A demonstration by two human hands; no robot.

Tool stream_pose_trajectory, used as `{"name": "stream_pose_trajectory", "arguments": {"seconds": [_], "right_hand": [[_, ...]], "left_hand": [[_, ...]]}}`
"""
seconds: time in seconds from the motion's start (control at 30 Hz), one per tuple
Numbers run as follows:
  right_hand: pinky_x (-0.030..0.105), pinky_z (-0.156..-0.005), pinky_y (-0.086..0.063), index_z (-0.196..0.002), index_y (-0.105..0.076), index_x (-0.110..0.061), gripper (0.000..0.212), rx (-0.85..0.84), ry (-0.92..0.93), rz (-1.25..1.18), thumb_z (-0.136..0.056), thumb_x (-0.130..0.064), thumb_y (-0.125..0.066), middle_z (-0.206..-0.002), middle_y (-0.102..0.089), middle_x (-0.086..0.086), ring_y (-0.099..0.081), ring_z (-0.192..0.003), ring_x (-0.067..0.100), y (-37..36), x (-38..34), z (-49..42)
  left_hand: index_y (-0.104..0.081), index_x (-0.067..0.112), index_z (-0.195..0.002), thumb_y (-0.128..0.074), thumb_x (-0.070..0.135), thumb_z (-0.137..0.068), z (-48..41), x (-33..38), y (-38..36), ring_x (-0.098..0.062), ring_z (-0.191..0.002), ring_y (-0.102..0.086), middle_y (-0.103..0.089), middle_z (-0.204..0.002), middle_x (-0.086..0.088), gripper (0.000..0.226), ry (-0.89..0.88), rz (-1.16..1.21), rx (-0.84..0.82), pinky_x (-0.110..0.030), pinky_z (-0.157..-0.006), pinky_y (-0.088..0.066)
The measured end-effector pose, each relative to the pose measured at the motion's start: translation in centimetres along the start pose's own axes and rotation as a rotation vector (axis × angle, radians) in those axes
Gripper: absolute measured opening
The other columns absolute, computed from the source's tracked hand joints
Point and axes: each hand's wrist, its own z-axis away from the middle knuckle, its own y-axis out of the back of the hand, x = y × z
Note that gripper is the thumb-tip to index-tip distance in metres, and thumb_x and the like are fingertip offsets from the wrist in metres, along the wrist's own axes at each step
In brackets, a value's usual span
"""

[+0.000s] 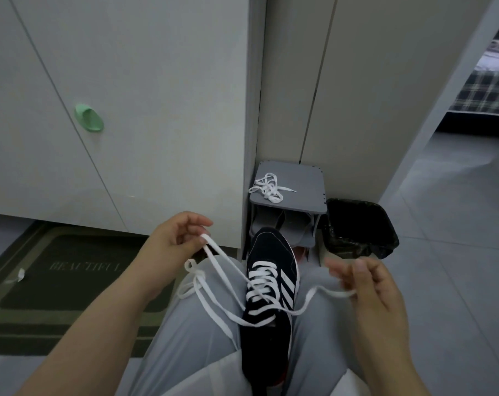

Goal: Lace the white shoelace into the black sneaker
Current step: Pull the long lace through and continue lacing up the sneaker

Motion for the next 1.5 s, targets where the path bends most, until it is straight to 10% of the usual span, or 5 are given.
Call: {"name": "stream_pose_trajectory", "arguments": {"seconds": [0.33,0.6,0.83,1.27,1.5], "right_hand": [[0.023,-0.059,-0.048,-0.074,-0.07,-0.032,0.018,-0.497,0.497,0.939,-0.061,-0.029,-0.082,-0.073,-0.047,-0.014,-0.052,-0.069,0.01,-3.8,6.3,1.6],[0.018,-0.08,-0.047,-0.08,-0.053,-0.007,0.015,-0.273,-0.102,0.011,-0.093,-0.013,-0.048,-0.09,-0.073,-0.007,-0.066,-0.089,0.004,-1.8,1.7,1.0],[0.015,-0.042,-0.034,-0.071,-0.043,-0.013,0.027,0.069,-0.154,-0.455,-0.097,-0.009,-0.037,-0.052,-0.033,-0.006,-0.028,-0.045,0.007,1.8,-0.5,-0.5],[0.009,-0.054,-0.036,-0.071,-0.069,-0.019,0.012,-0.156,0.01,0.279,-0.08,-0.011,-0.069,-0.054,-0.052,-0.015,-0.046,-0.052,0.001,2.4,2.1,-0.2],[0.027,-0.084,-0.042,-0.09,-0.072,-0.036,0.024,-0.551,0.332,0.861,-0.066,-0.038,-0.075,-0.083,-0.062,-0.03,-0.051,-0.085,-0.005,1.1,5.0,0.1]], "left_hand": [[-0.061,0.022,-0.094,-0.051,0.002,-0.089,0.7,-0.3,-1.0,-0.015,-0.078,-0.065,-0.063,-0.091,-0.005,0.023,-0.006,-0.078,0.012,-0.015,-0.064,-0.052],[-0.055,0.029,-0.103,-0.048,0.016,-0.084,1.5,-2.8,-2.9,-0.011,-0.092,-0.045,-0.05,-0.085,0.014,0.024,-0.261,-0.736,-0.139,-0.023,-0.079,-0.038],[-0.058,0.029,-0.097,-0.052,0.029,-0.083,1.9,-3.6,-4.9,-0.008,-0.095,-0.037,-0.043,-0.074,0.021,0.015,-0.296,-0.851,-0.318,-0.022,-0.08,-0.018],[-0.047,0.033,-0.075,-0.038,0.052,-0.08,2.5,-3.9,-5.3,0.002,-0.08,-0.039,-0.042,-0.067,0.021,0.022,-0.365,-0.902,-0.266,-0.017,-0.101,-0.011],[-0.032,0.024,-0.068,-0.043,0.033,-0.079,3.5,-4.6,-6.8,0.001,-0.047,-0.023,-0.034,-0.048,0.015,0.018,-0.527,-0.814,-0.087,-0.014,-0.055,-0.024]]}}
